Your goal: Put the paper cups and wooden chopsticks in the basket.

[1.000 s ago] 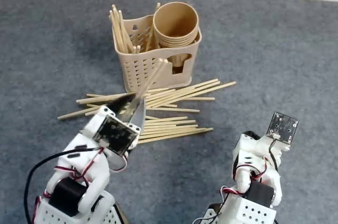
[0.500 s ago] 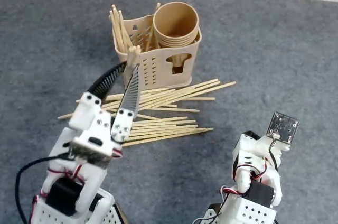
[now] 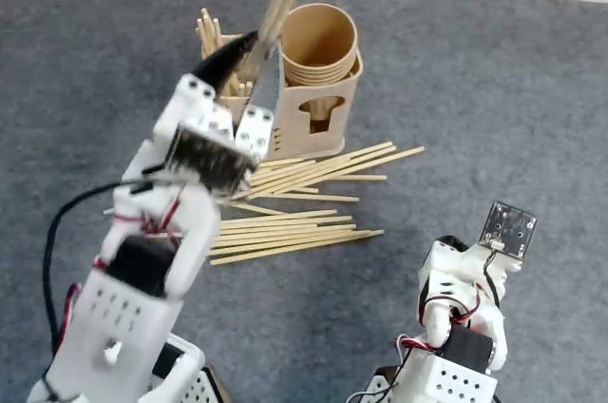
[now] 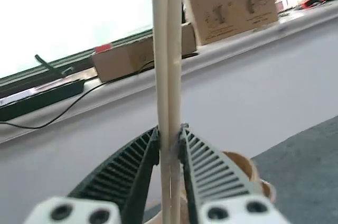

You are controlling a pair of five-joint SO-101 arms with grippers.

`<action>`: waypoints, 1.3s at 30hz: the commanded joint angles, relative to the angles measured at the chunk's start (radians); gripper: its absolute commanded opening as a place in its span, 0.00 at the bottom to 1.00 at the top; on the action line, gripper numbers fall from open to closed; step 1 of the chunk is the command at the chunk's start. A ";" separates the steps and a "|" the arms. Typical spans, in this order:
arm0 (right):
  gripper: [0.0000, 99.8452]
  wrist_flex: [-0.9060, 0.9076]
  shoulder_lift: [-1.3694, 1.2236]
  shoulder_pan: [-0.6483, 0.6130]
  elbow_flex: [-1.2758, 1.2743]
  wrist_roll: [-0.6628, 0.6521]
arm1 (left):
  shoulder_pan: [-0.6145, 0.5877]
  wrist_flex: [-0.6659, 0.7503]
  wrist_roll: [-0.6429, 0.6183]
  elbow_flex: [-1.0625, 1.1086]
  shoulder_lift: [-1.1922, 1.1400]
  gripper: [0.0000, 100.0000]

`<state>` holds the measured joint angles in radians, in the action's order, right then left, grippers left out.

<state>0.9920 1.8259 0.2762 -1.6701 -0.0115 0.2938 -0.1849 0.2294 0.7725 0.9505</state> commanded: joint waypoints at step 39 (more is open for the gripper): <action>0.00 0.001 0.012 0.012 -0.104 0.003 | -0.228 -0.081 -0.376 -0.229 -0.470 0.13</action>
<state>0.9920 1.8259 0.2762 -1.6701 -0.0115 0.0790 -0.1557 -0.1358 0.6268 0.4687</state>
